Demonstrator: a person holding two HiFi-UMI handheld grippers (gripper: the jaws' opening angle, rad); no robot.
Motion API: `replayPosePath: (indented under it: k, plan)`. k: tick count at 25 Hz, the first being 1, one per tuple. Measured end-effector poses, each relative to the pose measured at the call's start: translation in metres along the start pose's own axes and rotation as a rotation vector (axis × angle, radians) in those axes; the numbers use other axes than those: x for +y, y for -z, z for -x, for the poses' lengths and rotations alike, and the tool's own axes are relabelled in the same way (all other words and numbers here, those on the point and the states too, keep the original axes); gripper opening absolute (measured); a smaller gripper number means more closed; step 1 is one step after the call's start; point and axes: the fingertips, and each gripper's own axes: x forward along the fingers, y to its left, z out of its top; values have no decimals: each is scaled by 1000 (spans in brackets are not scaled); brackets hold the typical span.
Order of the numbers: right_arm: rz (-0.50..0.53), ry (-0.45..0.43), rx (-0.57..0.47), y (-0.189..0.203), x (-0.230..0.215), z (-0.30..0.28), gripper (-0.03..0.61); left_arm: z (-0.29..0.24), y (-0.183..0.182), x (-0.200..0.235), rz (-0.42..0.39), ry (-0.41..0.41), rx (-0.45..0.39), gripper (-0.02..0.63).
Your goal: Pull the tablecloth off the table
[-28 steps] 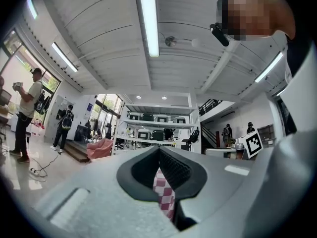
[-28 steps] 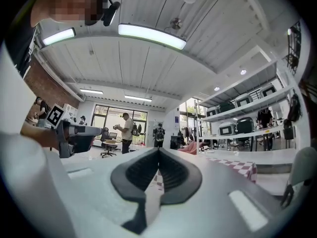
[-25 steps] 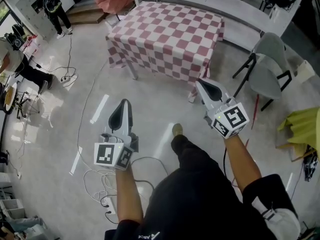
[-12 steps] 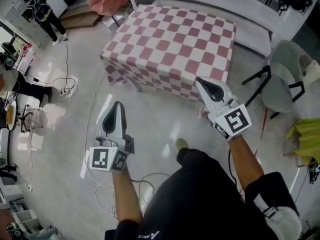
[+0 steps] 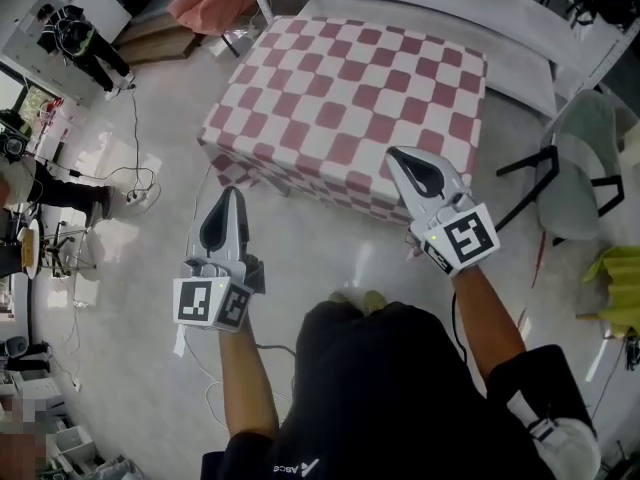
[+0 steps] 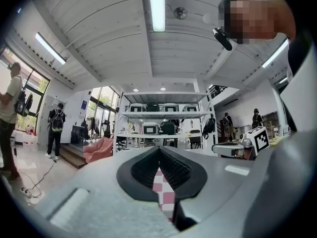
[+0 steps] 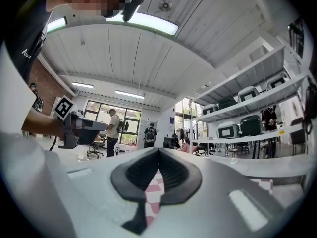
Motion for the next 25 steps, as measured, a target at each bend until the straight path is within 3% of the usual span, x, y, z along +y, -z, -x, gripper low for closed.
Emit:
replayPosePath:
  k: [7, 13, 19, 25]
  plan:
    - [-2, 60, 12, 22, -24, -34, 2, -72, 17, 20, 13, 79, -2, 11]
    - [33, 141, 59, 46, -44, -92, 1, -147, 42, 67, 31, 181, -3, 11]
    - [7, 328, 149, 74, -78, -173, 2, -247, 68, 132, 40, 345, 75, 11]
    - [-85, 521, 220, 104, -108, -226, 2, -327, 101, 176, 56, 494, 185, 12]
